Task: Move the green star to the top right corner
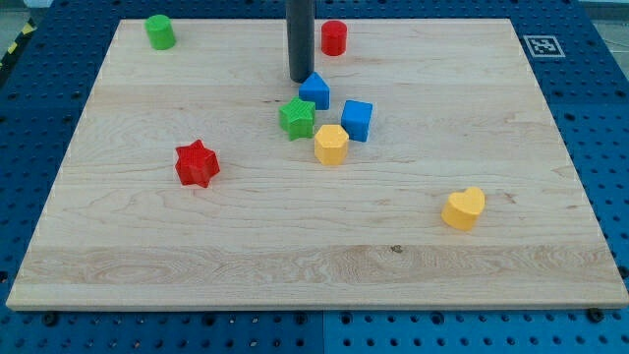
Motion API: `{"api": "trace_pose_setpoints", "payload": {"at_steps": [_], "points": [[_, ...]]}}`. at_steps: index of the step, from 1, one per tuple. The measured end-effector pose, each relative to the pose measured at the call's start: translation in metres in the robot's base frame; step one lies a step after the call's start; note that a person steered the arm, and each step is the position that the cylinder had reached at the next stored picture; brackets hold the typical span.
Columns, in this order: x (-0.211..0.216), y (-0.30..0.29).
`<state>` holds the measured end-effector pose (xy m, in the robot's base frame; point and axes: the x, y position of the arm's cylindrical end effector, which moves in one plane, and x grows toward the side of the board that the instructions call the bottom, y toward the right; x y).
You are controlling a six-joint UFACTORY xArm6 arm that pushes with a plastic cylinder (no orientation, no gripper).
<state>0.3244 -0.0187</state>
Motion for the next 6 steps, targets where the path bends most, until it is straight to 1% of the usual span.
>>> {"api": "trace_pose_setpoints", "payload": {"at_steps": [1,2,3,5,6], "points": [[0.022,0.027],[0.028,0.032],[0.053,0.034],[0.090,0.032],[0.109,0.014]]}}
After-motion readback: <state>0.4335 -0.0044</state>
